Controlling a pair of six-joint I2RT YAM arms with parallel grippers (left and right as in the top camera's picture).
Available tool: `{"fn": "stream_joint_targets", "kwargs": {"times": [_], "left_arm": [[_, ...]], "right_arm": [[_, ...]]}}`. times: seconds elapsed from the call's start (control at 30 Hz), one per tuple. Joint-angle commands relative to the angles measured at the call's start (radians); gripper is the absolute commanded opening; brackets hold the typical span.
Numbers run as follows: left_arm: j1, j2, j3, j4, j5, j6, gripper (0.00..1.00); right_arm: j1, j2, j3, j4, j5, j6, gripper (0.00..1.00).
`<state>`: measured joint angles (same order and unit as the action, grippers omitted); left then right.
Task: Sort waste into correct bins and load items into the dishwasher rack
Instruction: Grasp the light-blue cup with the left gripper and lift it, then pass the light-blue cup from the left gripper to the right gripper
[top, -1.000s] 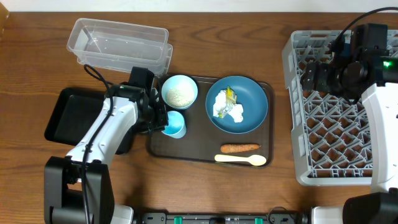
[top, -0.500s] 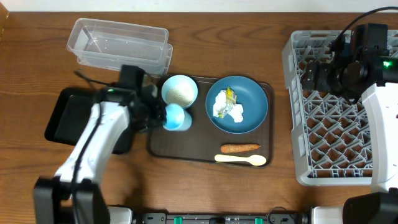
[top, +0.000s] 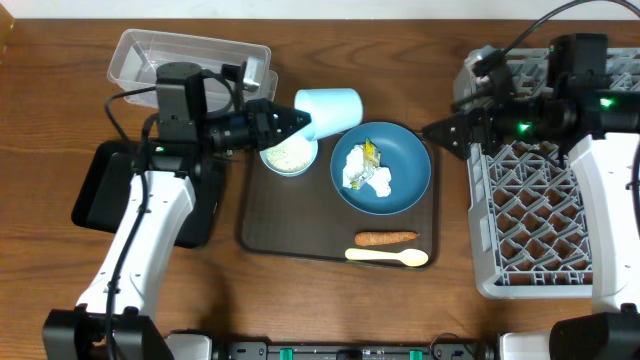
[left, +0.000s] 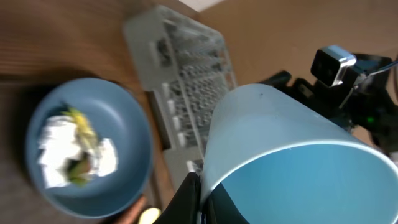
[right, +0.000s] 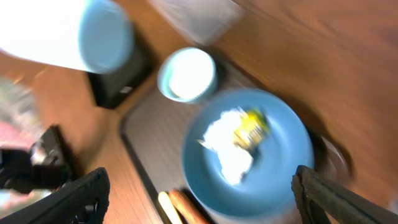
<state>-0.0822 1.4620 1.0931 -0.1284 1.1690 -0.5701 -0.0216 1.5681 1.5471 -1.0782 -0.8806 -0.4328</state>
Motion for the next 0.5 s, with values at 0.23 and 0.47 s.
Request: {"fn": "stream_joint_targets", "kwargs": {"times": [0.23,0.47], "left_arm": [[-0.124,0.006,0.013,0.190,0.111,-0.249,0.06],[-0.167,0.006,0.013,0.210,0.111,-0.282,0.06]], "right_arm": [[0.117,-0.001,-0.007,0.034,-0.150,-0.199,0.94],[0.141,-0.001,-0.007,0.022,-0.348,-0.362,0.95]]}}
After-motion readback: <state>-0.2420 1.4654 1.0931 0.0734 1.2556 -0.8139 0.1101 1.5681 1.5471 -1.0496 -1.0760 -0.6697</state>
